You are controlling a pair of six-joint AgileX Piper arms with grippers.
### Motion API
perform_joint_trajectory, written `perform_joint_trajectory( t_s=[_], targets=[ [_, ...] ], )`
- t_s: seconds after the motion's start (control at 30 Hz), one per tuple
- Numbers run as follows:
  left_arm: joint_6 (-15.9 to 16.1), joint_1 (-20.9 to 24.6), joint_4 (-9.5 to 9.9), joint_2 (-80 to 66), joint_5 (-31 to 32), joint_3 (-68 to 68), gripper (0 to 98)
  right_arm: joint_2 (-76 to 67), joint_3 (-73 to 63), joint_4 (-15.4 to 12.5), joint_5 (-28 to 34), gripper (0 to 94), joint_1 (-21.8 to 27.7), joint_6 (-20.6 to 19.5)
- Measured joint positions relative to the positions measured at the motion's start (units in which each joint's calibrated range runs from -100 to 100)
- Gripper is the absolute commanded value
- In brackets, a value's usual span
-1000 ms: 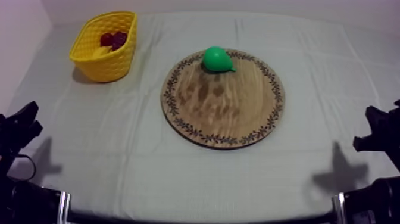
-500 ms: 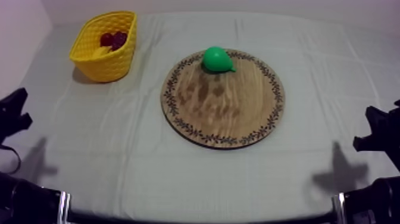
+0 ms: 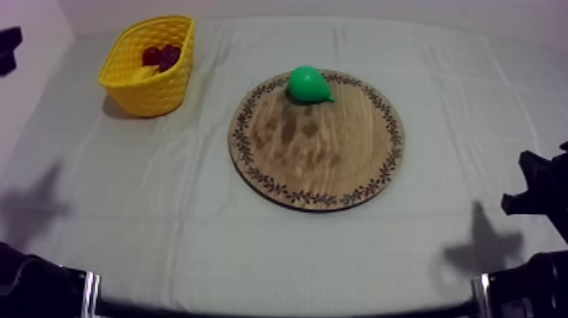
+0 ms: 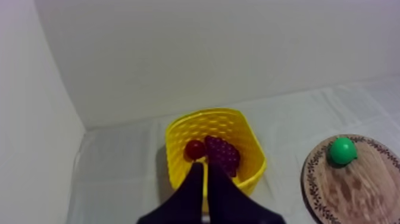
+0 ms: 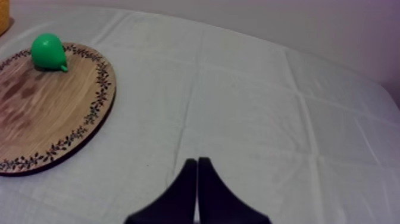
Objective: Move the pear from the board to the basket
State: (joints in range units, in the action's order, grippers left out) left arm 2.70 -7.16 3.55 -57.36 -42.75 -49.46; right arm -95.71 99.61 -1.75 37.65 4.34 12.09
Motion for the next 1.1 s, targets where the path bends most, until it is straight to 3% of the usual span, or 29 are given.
perform_joint_trajectory(
  t_s=[0.57, 0.87, 1.1],
  targets=[
    [3.0, -8.6, -0.12, 41.9, -11.3, 43.0, 0.0, 0.0, 0.0, 0.0, 0.0, 0.3, 0.0, 0.0],
    [5.5, -13.3, 0.83, 60.4, -12.2, 63.2, 0.0, 0.0, 0.0, 0.0, 0.0, 0.3, 0.0, 0.0],
    [7.9, -16.9, 2.24, 71.0, -17.3, 73.2, 0.0, 0.0, 0.0, 0.0, 0.0, 0.3, 0.0, 0.0]
  ],
)
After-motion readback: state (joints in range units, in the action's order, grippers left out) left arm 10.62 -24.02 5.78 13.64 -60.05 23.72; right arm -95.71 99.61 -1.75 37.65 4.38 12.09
